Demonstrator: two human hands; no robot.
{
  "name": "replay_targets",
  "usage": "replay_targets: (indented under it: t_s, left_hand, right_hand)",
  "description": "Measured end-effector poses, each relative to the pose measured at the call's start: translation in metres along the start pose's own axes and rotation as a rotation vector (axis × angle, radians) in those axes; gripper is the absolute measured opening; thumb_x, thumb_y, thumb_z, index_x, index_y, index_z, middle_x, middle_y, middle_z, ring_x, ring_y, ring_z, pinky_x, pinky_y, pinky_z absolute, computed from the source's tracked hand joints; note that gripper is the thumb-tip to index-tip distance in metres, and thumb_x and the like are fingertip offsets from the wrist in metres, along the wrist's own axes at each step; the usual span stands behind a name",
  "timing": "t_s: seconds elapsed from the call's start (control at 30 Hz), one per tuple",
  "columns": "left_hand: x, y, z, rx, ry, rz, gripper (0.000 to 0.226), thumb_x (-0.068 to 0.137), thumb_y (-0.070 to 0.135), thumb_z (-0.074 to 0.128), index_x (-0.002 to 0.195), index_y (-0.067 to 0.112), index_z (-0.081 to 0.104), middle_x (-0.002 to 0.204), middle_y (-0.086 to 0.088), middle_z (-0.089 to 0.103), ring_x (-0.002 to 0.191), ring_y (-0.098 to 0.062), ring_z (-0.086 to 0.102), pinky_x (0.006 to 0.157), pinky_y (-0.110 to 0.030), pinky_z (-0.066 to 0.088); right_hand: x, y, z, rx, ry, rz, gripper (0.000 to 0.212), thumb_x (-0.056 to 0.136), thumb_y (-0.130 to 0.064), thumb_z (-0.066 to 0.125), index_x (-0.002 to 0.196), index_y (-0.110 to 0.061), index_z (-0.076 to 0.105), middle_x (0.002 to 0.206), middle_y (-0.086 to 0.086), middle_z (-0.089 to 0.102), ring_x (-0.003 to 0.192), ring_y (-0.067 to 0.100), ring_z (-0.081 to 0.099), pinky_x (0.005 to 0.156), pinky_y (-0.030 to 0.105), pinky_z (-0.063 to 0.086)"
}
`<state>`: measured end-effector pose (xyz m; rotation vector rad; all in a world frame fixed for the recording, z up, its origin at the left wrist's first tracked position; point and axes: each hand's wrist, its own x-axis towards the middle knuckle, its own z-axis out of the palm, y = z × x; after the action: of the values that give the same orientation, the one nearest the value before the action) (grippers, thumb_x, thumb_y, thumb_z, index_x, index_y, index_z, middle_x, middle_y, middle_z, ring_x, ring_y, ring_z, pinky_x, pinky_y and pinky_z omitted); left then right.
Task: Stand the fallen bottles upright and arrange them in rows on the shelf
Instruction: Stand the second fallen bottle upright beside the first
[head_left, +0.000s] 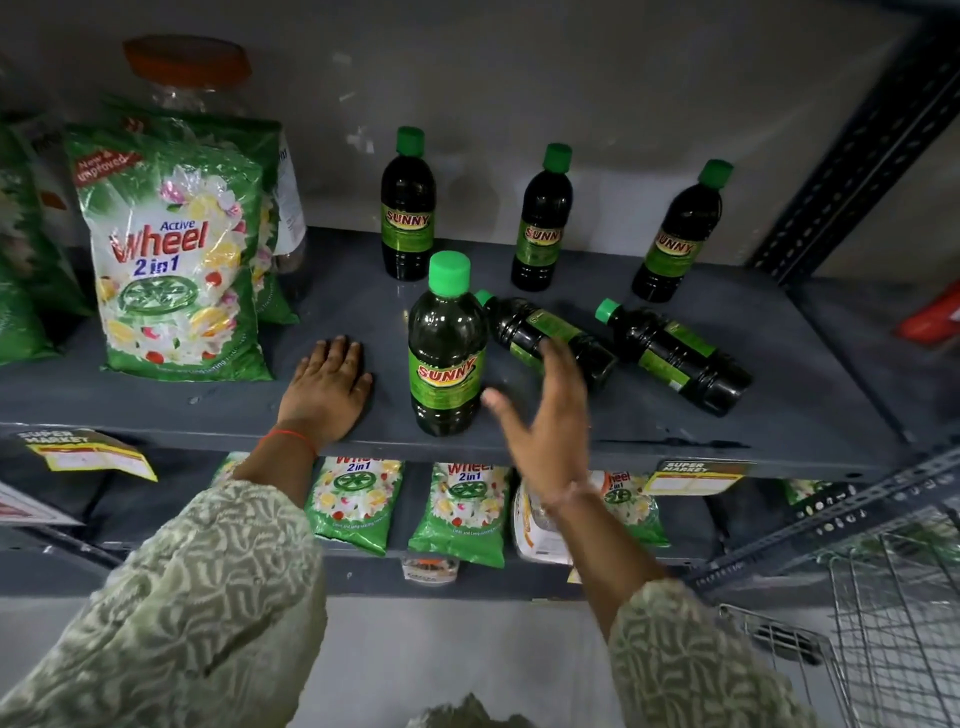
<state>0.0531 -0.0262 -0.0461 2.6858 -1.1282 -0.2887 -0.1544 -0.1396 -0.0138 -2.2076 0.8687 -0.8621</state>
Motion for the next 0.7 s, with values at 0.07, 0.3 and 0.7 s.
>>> replay_targets:
  t_s: [0.07,0.3,0.7]
  left_hand:
    - [0.001,0.011,0.004,0.014,0.011,-0.01,0.055,0.096,0.035,0.025,0.146,0.015,0.012,0.158,-0.005,0.008,0.145,-0.029,0.004,0.118,-0.045,0.005]
    - [0.003,0.013,0.011,0.088,0.066,-0.021,0.056,0.095,0.037,0.024,0.145,0.015,0.013,0.158,-0.005,0.012,0.145,-0.033,0.007,0.117,-0.049,0.011]
    - [0.005,0.01,0.014,0.18,0.03,-0.02,0.056,0.095,0.037,0.023,0.146,0.019,0.007,0.159,-0.004,0.005,0.145,-0.032,0.003,0.117,-0.048,0.011]
  right_hand:
    - [0.041,0.011,-0.024,-0.275,-0.005,-0.02,0.082,0.076,-0.047,0.067,0.136,-0.003,0.034,0.149,0.019,0.031,0.138,0.03,0.027,0.113,0.033,0.025]
    - [0.121,0.029,-0.036,-0.593,-0.611,0.309,0.083,0.055,-0.055,0.077,0.119,-0.011,0.047,0.122,0.011,0.061,0.108,0.031,0.058,0.091,0.035,0.047]
    - [0.085,0.037,0.029,0.129,0.316,0.276,0.098,0.051,-0.039,0.087,0.125,0.006,0.04,0.12,0.029,0.043,0.113,0.044,0.041,0.099,0.047,0.035]
